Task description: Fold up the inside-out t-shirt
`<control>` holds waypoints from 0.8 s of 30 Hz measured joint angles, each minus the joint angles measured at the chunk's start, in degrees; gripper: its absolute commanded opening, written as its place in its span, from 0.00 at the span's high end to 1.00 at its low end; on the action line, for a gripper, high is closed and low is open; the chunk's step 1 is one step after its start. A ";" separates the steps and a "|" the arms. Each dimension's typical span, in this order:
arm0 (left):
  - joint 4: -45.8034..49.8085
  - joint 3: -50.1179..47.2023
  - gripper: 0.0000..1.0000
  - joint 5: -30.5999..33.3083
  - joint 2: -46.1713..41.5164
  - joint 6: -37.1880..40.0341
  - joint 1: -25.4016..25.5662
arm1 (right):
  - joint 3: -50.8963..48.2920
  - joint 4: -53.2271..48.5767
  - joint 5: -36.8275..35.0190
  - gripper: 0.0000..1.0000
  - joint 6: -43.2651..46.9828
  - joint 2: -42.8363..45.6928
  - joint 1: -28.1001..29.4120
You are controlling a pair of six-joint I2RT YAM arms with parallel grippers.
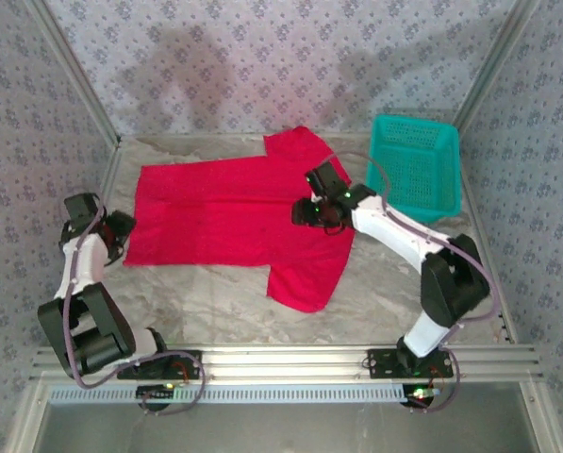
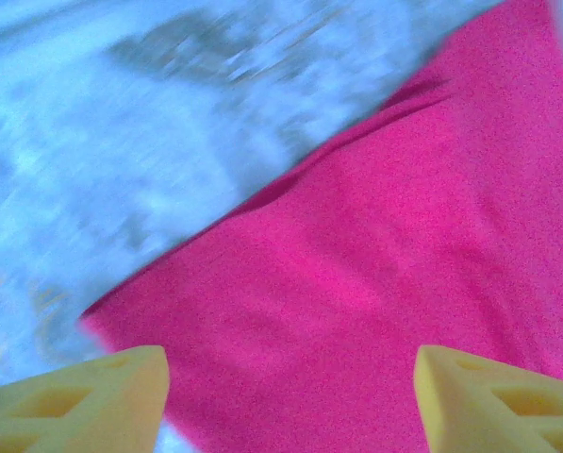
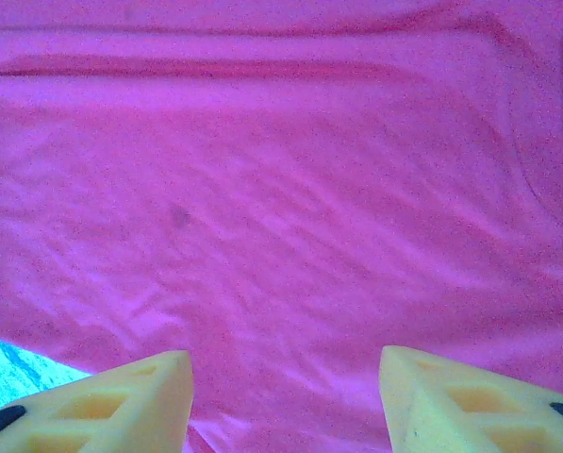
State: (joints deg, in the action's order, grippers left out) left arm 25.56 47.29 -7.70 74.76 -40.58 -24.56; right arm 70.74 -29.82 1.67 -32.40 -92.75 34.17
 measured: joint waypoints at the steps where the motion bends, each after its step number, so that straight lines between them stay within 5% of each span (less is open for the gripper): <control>1: 0.24 -2.05 0.36 -0.28 0.02 -0.13 -0.72 | -2.95 0.31 -0.68 0.43 -0.48 1.49 0.04; 11: -0.48 -8.15 0.42 -0.61 2.21 -0.22 -1.70 | -20.15 0.28 -4.94 0.43 -5.22 11.10 3.45; 17: -2.73 -9.07 0.81 -0.17 4.85 -0.74 -1.70 | -25.24 -0.31 -5.03 0.43 -9.05 16.11 7.52; 20: -3.26 -9.31 0.87 -0.35 4.68 -1.07 -1.70 | -27.82 -1.16 -4.83 0.48 -11.87 17.27 12.20; 24: -3.21 -9.44 0.90 -0.39 2.21 -1.29 -1.70 | -30.53 -1.97 -4.70 0.69 -16.15 18.53 19.06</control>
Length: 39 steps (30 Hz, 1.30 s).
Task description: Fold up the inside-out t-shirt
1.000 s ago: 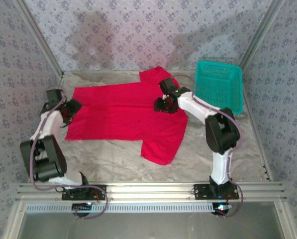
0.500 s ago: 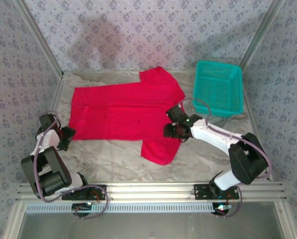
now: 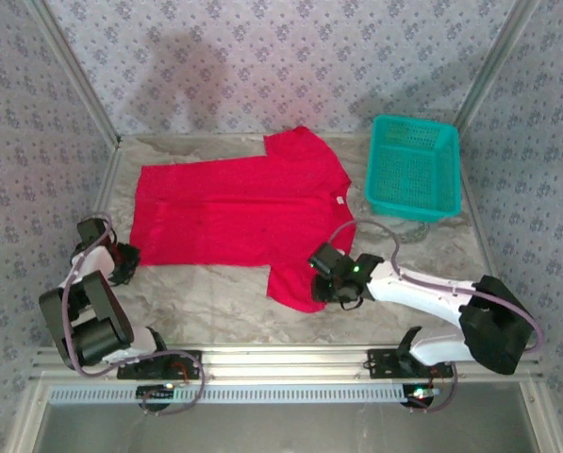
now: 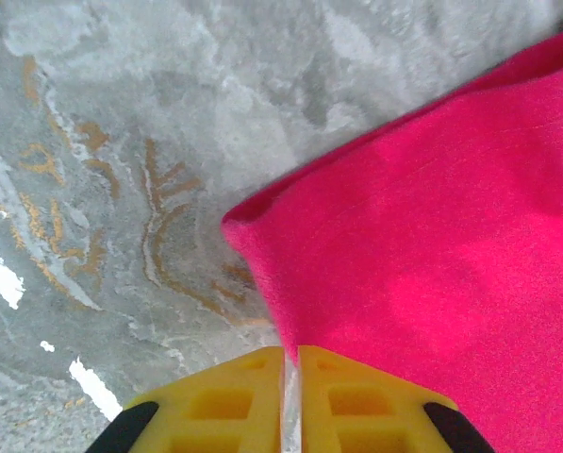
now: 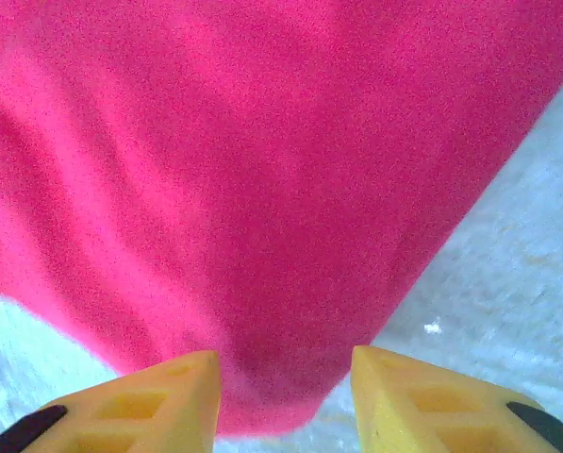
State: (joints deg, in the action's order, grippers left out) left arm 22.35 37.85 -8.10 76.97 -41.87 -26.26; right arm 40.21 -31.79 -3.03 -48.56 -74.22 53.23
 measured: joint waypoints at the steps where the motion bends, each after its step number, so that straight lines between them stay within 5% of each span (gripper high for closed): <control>1: -0.02 0.00 0.91 -0.09 -1.01 -0.02 0.00 | -0.44 -0.09 -0.07 0.71 -1.03 0.22 1.51; 7: 0.00 0.02 0.92 -0.42 -3.61 -0.04 0.50 | -2.47 -0.11 -0.50 0.54 -5.31 0.44 7.39; 15: 0.13 0.02 0.92 -1.38 -3.80 -0.22 1.31 | -2.91 2.82 -2.16 0.52 -6.38 -2.93 7.37; 17: 0.11 0.02 0.92 -1.53 -4.07 -0.24 1.31 | -2.80 4.02 -2.80 0.59 -6.29 -5.22 6.99; 22: 0.17 0.00 0.93 -1.75 -4.24 -0.22 1.66 | -0.24 -0.70 -4.81 1.00 -5.66 -7.87 6.05; 29: 1.92 0.37 0.96 -2.45 -8.00 -0.85 2.05 | 6.54 -4.22 -4.70 1.00 -3.13 -8.87 4.50; 39: 4.90 7.02 0.96 -3.02 -14.32 -1.27 3.93 | 18.14 -8.85 -0.98 1.00 2.08 -2.69 -5.73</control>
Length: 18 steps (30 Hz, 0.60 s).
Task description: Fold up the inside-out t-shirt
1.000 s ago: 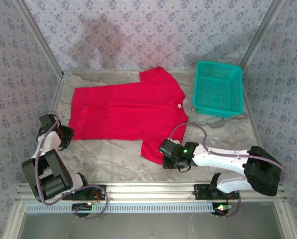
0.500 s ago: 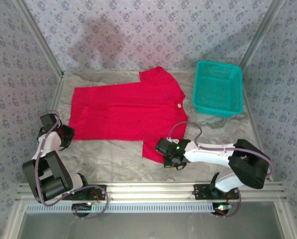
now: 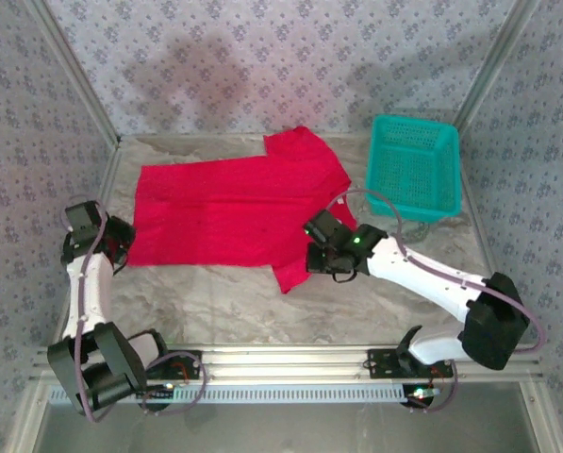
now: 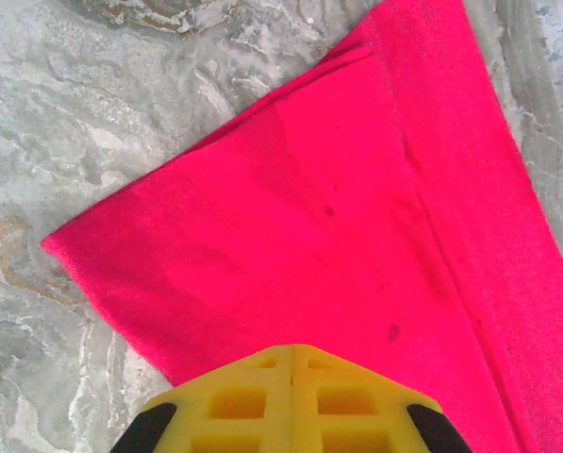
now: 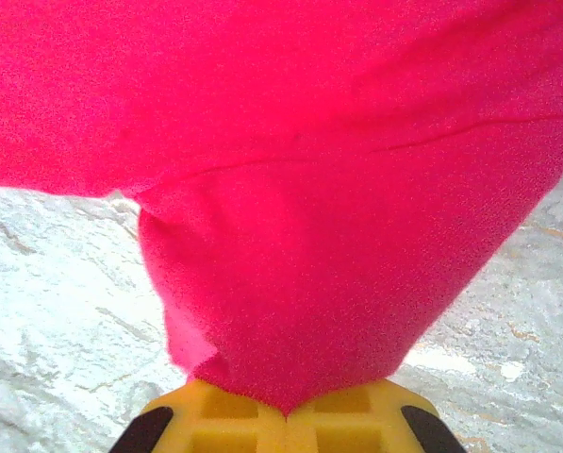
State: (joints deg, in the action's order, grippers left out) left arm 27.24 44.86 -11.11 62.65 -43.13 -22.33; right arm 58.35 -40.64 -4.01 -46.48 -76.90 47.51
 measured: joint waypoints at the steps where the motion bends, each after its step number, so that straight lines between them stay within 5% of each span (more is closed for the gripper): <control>1: 0.13 0.00 0.97 0.00 -0.02 0.00 0.00 | 0.00 -0.04 0.44 1.00 0.11 0.15 -0.28; 6: 1.07 -0.07 0.95 0.00 0.09 0.02 0.37 | -0.57 0.07 3.02 1.00 0.50 0.11 -1.49; 12: 1.44 -0.57 0.51 0.04 1.40 1.20 0.98 | -2.95 0.81 5.64 1.00 0.70 -1.79 -3.96; 18: 1.53 -2.40 0.45 0.00 6.08 2.19 0.98 | 0.24 1.90 7.34 1.00 2.23 -11.08 -8.76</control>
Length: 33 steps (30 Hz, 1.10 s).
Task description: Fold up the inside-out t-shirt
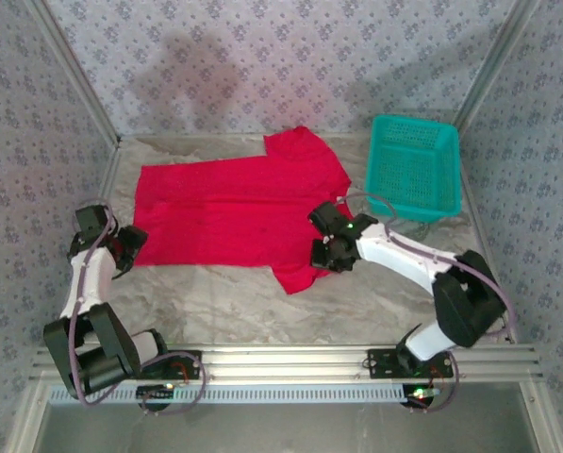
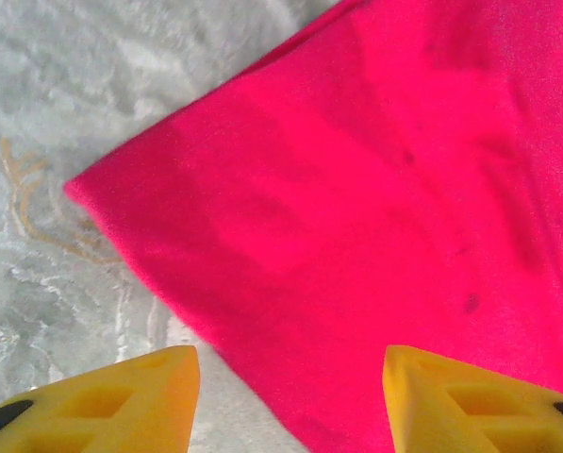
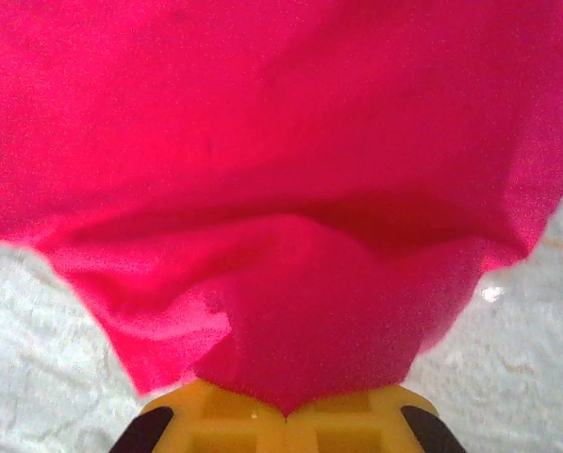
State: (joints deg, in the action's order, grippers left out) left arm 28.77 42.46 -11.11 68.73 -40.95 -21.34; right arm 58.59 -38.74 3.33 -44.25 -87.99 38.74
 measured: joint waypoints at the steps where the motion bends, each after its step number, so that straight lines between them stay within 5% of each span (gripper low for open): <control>1: 0.00 -0.66 0.45 0.07 0.74 0.02 0.00 | 1.44 0.07 0.15 1.00 0.39 -1.90 -0.61; 15: -3.45 -4.92 0.44 3.96 9.05 0.37 -2.29 | 5.73 1.66 3.67 1.00 4.24 -7.96 -2.40; 18: -4.48 -4.72 0.53 4.92 11.61 0.09 -2.34 | 5.57 1.70 4.22 1.00 4.83 -7.93 -2.67; 27: -1.05 -3.65 1.00 7.96 12.68 -0.31 -2.99 | -0.26 2.97 6.60 1.00 4.90 -3.39 -2.64; 33: -3.39 -3.61 1.00 5.70 10.49 -0.15 -1.66 | -1.25 2.89 6.36 1.00 4.92 -0.20 -2.67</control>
State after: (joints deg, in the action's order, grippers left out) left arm 25.39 38.85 -5.41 79.22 -41.10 -23.00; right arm 57.34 -35.86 9.69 -39.33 -88.18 36.07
